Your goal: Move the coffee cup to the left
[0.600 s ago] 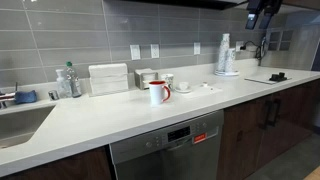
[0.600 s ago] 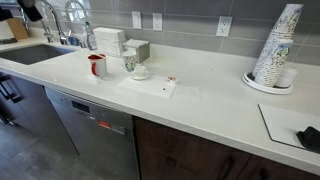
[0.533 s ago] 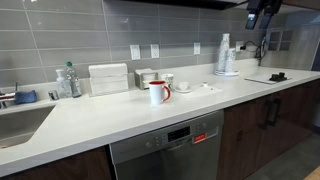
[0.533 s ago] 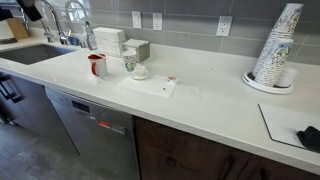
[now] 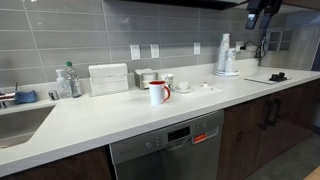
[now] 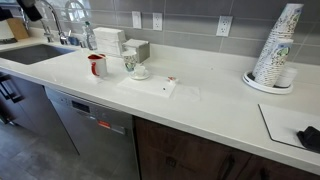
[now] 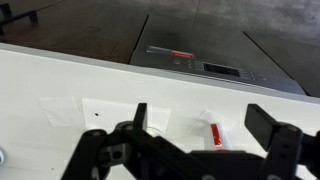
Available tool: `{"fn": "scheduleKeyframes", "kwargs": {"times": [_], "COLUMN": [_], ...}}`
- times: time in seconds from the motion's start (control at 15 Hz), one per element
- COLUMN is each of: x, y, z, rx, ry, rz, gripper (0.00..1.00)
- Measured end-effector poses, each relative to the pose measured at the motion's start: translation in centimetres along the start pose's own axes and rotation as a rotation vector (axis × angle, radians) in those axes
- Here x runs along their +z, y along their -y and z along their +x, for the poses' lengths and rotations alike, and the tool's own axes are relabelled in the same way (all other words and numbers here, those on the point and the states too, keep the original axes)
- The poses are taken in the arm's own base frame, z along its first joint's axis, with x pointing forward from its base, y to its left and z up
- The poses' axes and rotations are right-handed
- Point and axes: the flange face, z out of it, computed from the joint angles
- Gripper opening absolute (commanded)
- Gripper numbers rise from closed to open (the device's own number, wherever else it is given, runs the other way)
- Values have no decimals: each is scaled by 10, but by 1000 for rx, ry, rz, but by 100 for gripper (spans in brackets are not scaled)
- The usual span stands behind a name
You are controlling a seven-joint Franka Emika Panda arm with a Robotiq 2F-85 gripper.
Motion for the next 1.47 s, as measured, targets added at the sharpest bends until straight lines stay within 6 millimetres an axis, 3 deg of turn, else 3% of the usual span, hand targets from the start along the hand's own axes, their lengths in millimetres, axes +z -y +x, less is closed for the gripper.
{"fn": "scheduleKeyframes", "kwargs": {"times": [0.27, 0.47, 0.73, 0.93, 1.2, 1.47], "x": [-1, -1, 19, 49, 96, 131], "y": [1, 14, 59, 81, 77, 69], "z": [1, 24, 84, 131, 194, 246], "rx": [6, 10, -12, 20, 96, 140], "ry": [-7, -91, -137, -131, -126, -128], "rz": [3, 9, -19, -32, -39, -54], "gripper": [100, 100, 100, 100, 100, 100]}}
